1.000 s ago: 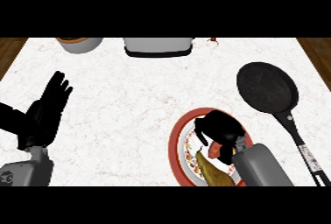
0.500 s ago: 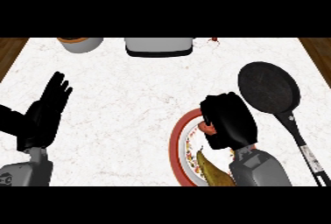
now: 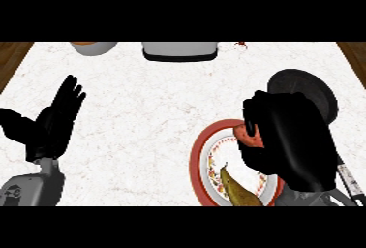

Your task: Pick the sweet potato from the plate and place it in the pan

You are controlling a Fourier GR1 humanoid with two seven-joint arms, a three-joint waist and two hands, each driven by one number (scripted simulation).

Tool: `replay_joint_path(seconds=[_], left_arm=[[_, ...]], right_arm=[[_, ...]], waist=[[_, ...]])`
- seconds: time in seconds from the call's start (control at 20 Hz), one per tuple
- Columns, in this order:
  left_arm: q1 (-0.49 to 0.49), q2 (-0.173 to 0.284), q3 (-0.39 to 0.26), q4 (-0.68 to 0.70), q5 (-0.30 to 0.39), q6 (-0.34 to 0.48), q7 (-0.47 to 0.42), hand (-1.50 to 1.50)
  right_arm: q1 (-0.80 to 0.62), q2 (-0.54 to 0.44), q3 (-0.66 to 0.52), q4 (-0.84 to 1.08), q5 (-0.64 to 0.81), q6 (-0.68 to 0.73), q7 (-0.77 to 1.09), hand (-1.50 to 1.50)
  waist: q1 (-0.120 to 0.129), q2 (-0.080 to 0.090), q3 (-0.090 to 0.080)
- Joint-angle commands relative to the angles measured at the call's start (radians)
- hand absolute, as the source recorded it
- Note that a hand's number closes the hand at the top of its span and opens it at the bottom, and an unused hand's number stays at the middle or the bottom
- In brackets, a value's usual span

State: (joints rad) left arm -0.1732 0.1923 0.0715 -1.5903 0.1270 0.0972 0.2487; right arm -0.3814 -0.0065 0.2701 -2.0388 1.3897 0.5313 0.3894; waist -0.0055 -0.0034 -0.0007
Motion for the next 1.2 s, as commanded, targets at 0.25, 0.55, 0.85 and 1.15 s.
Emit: replay_joint_path(seconds=[0.25,0.55,0.85,1.15], left_arm=[[-0.029,-0.013,-0.011,-0.011,-0.027,0.016,0.03,0.0],[0.067,-0.02,-0.018,-0.116,-0.021,0.006,0.055,0.0],[-0.006,0.011,0.034,-0.03,0.011,-0.031,0.026,0.0],[0.018,-0.026,-0.017,-0.108,-0.025,-0.005,0.057,0.0]], right_arm=[[-0.099,-0.108,-0.357,0.09,-0.13,-0.086,-0.086,1.5],[-0.059,-0.174,-0.489,0.266,-0.217,-0.274,-0.223,1.5],[-0.147,-0.323,-0.686,0.601,-0.362,-0.373,-0.416,1.5],[-0.211,-0.355,-0.669,0.973,-0.353,-0.589,-0.618,1.5]], waist=[[0.006,0.006,0.001],[0.012,0.004,0.001],[0.013,0.007,0.001],[0.026,0.009,0.002]])
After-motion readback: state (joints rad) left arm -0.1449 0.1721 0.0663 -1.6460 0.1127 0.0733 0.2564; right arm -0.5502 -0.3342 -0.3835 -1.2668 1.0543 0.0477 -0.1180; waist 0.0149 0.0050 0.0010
